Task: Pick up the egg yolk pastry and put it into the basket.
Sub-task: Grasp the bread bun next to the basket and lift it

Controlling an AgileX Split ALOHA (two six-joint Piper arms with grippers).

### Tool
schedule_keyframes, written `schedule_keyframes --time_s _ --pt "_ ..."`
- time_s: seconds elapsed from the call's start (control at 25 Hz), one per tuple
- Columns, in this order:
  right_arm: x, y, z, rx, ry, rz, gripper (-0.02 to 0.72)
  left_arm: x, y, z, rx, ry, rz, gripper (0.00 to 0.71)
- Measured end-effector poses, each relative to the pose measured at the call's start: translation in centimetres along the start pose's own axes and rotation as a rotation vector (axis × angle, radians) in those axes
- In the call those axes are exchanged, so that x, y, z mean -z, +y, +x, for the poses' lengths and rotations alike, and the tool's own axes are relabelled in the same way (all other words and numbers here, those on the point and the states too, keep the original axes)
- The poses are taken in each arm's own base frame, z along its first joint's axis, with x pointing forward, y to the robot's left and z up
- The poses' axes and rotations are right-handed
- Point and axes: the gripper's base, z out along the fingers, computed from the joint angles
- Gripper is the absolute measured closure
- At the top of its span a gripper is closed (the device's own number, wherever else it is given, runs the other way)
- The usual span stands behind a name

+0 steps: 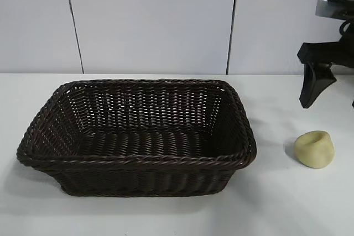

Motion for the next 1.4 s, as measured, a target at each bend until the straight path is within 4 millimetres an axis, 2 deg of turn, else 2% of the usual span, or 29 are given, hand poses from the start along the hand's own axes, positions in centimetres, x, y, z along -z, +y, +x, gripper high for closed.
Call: schedule_keyframes --time_s 0.44,0.8,0.88,1.04,1.12,1.24,1.4 --pt "-5.7 -0.5 -0.5 -0.047 0.031 0.013 0.1 0.0 0.0 0.0 0.0 0.0 0.0 0.081" --pt "-7.4 -0.7 -0.2 -0.071 0.071 0.017 0.118 0.0 0.0 0.0 0.0 0.0 0.0 0.081" --pt "-7.4 -0.7 -0.3 -0.071 0.069 0.017 0.2 0.0 0.0 0.0 0.0 0.0 0.0 0.081" --pt "-7.4 -0.6 -0.3 -0.071 0.074 0.016 0.461 0.0 0.0 0.0 0.0 0.0 0.0 0.081" --pt "-7.3 -0.6 -0.3 -0.07 0.08 0.017 0.556 0.0 0.0 0.0 0.0 0.0 0.0 0.081" --pt "-6.5 -0.6 -0.3 -0.062 0.078 0.018 0.608 0.0 0.0 0.0 0.0 0.0 0.0 0.081" --pt "-4.3 -0.4 -0.4 -0.055 0.045 0.014 0.62 0.0 0.0 0.0 0.0 0.0 0.0 0.081"
